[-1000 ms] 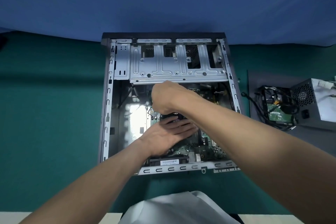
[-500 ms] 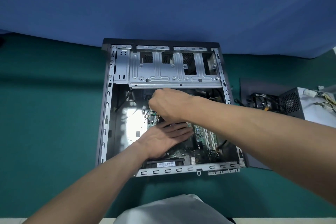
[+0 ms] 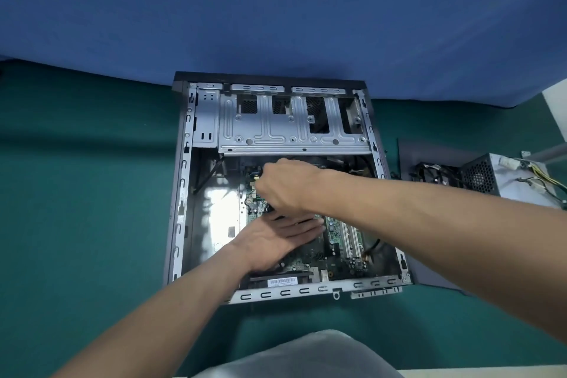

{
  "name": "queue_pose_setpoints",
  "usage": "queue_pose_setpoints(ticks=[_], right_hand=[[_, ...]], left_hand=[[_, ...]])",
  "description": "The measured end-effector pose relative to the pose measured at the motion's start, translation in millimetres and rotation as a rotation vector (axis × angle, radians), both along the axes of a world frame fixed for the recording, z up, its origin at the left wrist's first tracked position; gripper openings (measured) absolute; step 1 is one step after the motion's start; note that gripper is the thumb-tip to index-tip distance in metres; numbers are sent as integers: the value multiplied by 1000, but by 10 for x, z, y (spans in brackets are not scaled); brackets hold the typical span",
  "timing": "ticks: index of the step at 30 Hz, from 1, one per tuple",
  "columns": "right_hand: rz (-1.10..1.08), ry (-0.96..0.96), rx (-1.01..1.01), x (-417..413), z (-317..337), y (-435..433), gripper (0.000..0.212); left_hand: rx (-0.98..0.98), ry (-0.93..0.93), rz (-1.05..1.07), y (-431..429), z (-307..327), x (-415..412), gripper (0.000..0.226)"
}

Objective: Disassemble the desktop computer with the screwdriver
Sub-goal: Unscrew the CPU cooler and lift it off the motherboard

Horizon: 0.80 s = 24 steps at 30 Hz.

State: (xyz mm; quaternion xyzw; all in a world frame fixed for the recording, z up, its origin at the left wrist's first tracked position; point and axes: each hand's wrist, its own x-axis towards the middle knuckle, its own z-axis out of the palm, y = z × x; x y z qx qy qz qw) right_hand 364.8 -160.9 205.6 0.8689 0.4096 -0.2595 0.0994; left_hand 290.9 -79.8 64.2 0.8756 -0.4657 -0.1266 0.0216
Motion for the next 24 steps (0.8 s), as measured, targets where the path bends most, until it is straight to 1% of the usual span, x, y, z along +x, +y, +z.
queue_pose_setpoints(ticks=[1, 3, 4, 5, 7, 9, 11, 12, 13, 14, 15, 17, 18, 19, 20, 21, 22, 23, 24], right_hand=[[108, -33, -19, -11, 9, 5, 34], [195, -65, -41, -11, -5, 28, 29], [176, -55, -39, 2, -15, 42, 27], [102, -20, -28, 15, -24, 56, 27], [-160, 100, 48, 27, -46, 74, 34], [-523, 223, 83, 43, -70, 89, 38], [-930, 434, 71, 66, -97, 86, 25], [-1056, 510, 55, 66, -99, 86, 19], [-1080, 534, 42, 62, -93, 87, 18], [-1016, 497, 37, 60, -93, 80, 21], [-876, 405, 16, 49, -90, 77, 25], [-529, 211, -56, 15, -47, 79, 28], [-383, 144, -77, -5, -23, 79, 27], [-224, 86, -101, -23, -11, 81, 28], [-38, 16, -134, -45, 1, 89, 27], [132, -50, -163, -75, -4, 95, 24], [276, -107, -189, -99, -13, 112, 19], [357, -140, -208, -120, -28, 121, 17], [383, -149, -209, -113, -55, 121, 16]], left_hand=[[-12, 5, 4, 3, 4, -1, 74], [-13, 7, 3, -2, 13, -14, 73], [-7, 13, 0, -6, 9, -20, 71], [-1, 14, -5, -12, 2, -21, 70], [11, 22, 4, -27, -1, -14, 69], [30, -11, 5, -34, -9, -9, 69], [18, -30, 6, -32, -26, -9, 71], [12, -22, 3, -35, -24, -2, 73], [8, -13, 6, -37, -17, 4, 74], [-2, -8, 9, -35, 8, 1, 75], [5, -11, -2, -11, 28, 7, 75], [-15, -75, -42, -4, -100, -34, 72], [-24, -110, -10, -6, -121, -42, 66], [16, -217, 37, 8, -90, -39, 60], [25, -241, 101, 22, -115, -61, 56], [-76, -184, 117, 6, -139, -71, 56], [-105, -77, 49, -2, -124, -49, 59], [-122, -22, 7, -7, -110, -37, 62], [-123, 12, 6, -21, -76, -39, 64]])
